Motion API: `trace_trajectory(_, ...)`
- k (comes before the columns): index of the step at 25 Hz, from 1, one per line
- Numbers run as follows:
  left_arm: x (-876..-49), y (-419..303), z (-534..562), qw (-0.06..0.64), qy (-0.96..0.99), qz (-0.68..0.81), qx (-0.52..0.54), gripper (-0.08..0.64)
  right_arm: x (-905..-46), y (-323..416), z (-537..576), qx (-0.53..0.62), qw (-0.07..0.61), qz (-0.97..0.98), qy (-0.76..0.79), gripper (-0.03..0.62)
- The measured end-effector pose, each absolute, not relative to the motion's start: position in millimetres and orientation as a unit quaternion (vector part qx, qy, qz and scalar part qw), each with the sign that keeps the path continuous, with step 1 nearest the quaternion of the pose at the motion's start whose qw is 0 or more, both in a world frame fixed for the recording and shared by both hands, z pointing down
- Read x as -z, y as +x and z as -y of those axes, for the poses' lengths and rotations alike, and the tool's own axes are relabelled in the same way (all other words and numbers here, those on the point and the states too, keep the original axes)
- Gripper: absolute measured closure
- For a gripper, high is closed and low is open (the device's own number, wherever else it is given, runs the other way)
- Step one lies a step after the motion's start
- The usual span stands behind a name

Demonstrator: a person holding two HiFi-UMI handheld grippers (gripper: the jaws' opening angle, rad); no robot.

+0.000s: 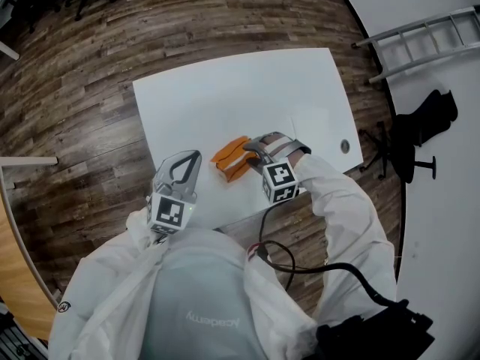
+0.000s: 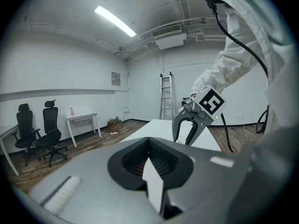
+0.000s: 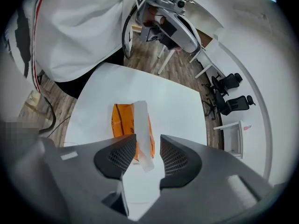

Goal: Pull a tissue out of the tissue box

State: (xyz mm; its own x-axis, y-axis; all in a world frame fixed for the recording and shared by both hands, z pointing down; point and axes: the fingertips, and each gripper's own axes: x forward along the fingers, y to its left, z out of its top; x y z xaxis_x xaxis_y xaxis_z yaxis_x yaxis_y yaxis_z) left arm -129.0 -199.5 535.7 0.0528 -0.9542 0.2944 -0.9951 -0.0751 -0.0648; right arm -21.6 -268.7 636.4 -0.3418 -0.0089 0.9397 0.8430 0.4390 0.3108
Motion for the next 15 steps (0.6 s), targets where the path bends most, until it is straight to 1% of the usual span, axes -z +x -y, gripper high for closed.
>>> trace_trajectory(5, -537.2, -131.8, 197.6, 0.082, 0.717, 0.68, -0.132, 0.56, -639.6, -21.5, 267.5, 0.416, 0.497, 0.696, -0.309, 0.44)
trace_trajectory(15, -542.8, -130.8, 199.4, 0.092, 0.715, 0.682, -0.127, 0.56, -648.0, -22.4, 273.1, 0.406, 0.505, 0.696, -0.311, 0.499)
